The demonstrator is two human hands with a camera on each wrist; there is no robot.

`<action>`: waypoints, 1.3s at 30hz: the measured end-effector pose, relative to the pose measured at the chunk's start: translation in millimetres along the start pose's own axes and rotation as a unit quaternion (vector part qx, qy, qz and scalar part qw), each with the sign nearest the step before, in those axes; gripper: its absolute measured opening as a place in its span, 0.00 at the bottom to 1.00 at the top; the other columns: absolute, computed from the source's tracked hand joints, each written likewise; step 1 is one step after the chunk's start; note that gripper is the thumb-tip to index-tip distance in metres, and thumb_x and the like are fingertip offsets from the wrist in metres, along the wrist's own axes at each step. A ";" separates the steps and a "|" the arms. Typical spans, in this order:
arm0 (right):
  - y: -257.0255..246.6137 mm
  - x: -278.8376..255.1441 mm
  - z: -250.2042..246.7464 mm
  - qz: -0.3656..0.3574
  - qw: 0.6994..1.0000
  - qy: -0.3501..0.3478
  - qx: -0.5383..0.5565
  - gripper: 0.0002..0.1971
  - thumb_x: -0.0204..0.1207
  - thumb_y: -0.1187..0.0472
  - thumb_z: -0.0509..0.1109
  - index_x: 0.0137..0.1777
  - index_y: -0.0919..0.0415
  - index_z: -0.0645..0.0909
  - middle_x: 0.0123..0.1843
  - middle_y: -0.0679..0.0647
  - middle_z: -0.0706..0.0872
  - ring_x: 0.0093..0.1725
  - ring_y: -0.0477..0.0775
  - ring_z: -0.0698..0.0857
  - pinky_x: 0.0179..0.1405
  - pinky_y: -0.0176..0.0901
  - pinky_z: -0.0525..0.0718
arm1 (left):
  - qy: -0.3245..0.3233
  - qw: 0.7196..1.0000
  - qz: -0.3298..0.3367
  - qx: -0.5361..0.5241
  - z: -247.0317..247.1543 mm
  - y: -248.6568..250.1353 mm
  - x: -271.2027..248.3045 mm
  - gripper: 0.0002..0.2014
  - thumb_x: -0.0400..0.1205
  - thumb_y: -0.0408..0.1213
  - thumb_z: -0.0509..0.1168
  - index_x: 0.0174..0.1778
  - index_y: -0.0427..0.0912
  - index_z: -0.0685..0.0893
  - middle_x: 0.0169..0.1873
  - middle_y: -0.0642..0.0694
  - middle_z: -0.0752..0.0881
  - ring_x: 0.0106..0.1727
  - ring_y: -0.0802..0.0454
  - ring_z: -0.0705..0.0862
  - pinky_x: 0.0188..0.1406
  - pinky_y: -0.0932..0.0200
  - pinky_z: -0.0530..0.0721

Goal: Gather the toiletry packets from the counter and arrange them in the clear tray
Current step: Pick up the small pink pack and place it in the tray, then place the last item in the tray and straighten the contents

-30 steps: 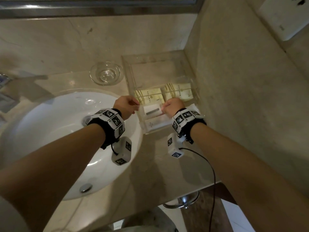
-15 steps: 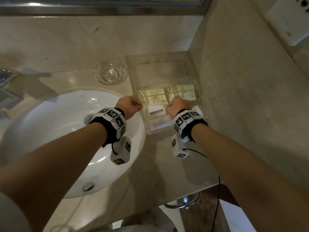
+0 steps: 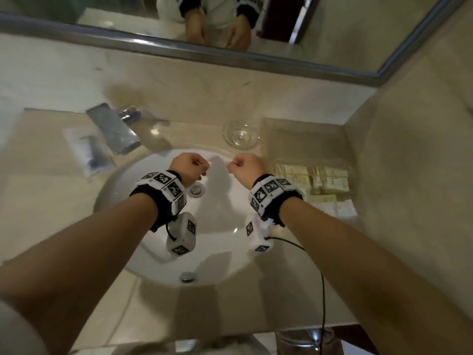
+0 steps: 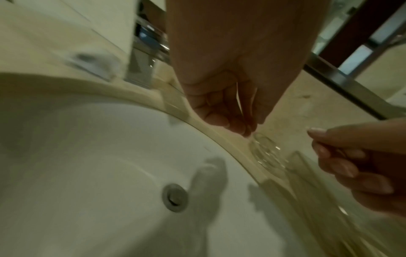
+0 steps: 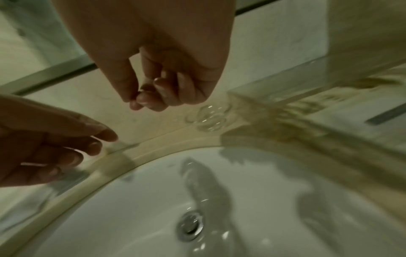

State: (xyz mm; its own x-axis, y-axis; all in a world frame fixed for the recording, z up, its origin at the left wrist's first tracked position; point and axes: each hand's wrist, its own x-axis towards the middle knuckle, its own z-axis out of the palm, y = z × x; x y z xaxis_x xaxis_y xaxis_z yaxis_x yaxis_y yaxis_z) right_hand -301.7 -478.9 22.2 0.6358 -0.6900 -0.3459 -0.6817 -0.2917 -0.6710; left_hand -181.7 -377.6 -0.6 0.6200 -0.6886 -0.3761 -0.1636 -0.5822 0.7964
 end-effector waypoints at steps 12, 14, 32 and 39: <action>-145.1 -3.7 194.5 -0.080 0.982 -0.142 -0.091 0.14 0.80 0.56 0.64 0.55 0.65 0.83 0.56 0.61 0.88 0.54 0.59 0.84 0.53 0.42 0.78 | 0.162 0.973 -0.134 -0.090 -187.0 -168.7 -50.8 0.11 0.80 0.35 0.64 0.30 0.42 0.81 0.26 0.48 0.81 0.13 0.67 0.78 0.22 0.69 0.78; -166.2 4.6 221.4 -0.074 0.988 -0.107 -0.080 0.15 0.79 0.57 0.64 0.61 0.65 0.80 0.60 0.62 0.85 0.60 0.61 0.83 0.57 0.45 0.78 | 0.180 0.965 -0.153 -0.116 -207.7 -193.1 -57.7 0.13 0.81 0.34 0.63 0.29 0.43 0.80 0.27 0.47 0.81 0.15 0.64 0.79 0.24 0.67 0.78; -210.5 50.5 302.0 -0.040 0.956 -0.003 -0.292 0.31 0.74 0.65 0.67 0.77 0.59 0.61 0.74 0.62 0.72 0.73 0.63 0.73 0.67 0.60 0.75 | 0.205 0.945 -0.196 -0.166 -272.7 -277.5 -64.1 0.13 0.79 0.30 0.63 0.27 0.43 0.78 0.25 0.45 0.79 0.26 0.53 0.78 0.14 0.77 0.73; -200.2 38.4 278.9 -0.075 0.992 -0.086 -0.057 0.20 0.74 0.65 0.70 0.65 0.63 0.71 0.50 0.54 0.79 0.47 0.53 0.79 0.46 0.42 0.79 | 0.184 0.949 -0.171 -0.189 -263.9 -250.2 -51.9 0.12 0.79 0.30 0.64 0.30 0.44 0.77 0.30 0.41 0.82 0.12 0.66 0.78 0.14 0.75 0.74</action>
State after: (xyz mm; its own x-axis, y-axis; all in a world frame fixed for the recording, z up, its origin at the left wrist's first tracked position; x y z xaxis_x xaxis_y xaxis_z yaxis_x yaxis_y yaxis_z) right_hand -39.8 -262.2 -39.7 0.7791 -0.5128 -0.3606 -0.6047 -0.4630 -0.6481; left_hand 29.6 -82.2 -55.3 0.8246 -0.2502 -0.5074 0.3389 -0.4997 0.7972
